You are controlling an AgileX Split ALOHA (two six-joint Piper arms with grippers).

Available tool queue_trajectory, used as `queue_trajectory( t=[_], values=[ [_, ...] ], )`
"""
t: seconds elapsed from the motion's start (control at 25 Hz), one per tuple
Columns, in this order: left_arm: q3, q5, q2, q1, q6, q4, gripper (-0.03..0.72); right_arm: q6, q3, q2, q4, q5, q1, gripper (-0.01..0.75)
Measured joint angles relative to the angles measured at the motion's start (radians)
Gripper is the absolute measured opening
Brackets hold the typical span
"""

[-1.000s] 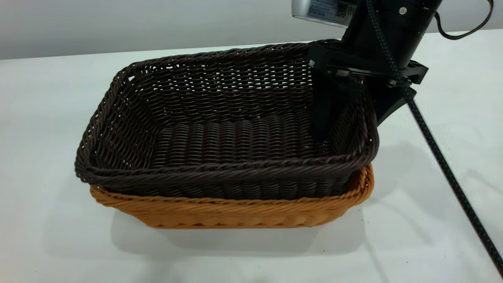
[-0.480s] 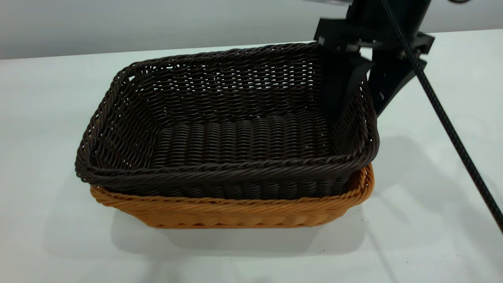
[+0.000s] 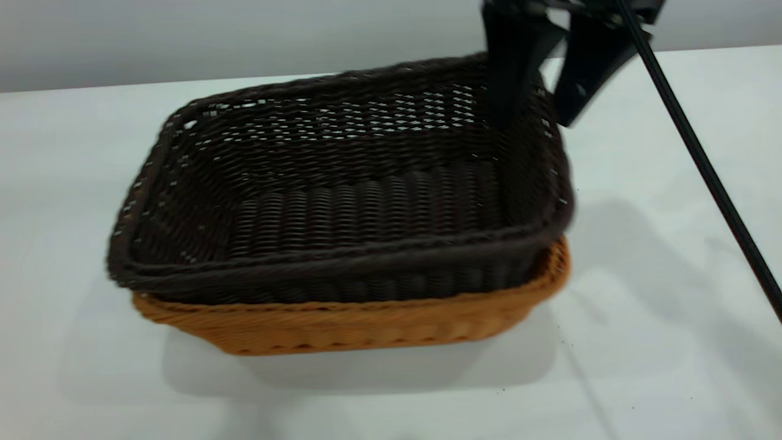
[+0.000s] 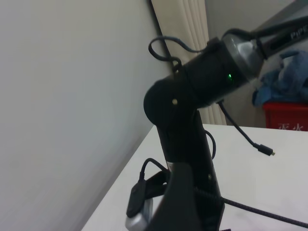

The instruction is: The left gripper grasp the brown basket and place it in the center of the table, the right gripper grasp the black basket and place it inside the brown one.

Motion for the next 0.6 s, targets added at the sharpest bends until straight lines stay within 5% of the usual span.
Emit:
queue_trajectory(
  t=[0.2,0.6],
  values=[
    [0.000,0.024,-0.033,0.000,0.000,0.060,0.449,0.001,-0.012,-0.050,0.010,0.001,0.001,0.433],
    [0.000,0.117,-0.128,0.000,-0.006,0.090,0.039,0.133,-0.012,-0.159,-0.243,0.001,0.001,0.228]
  ],
)
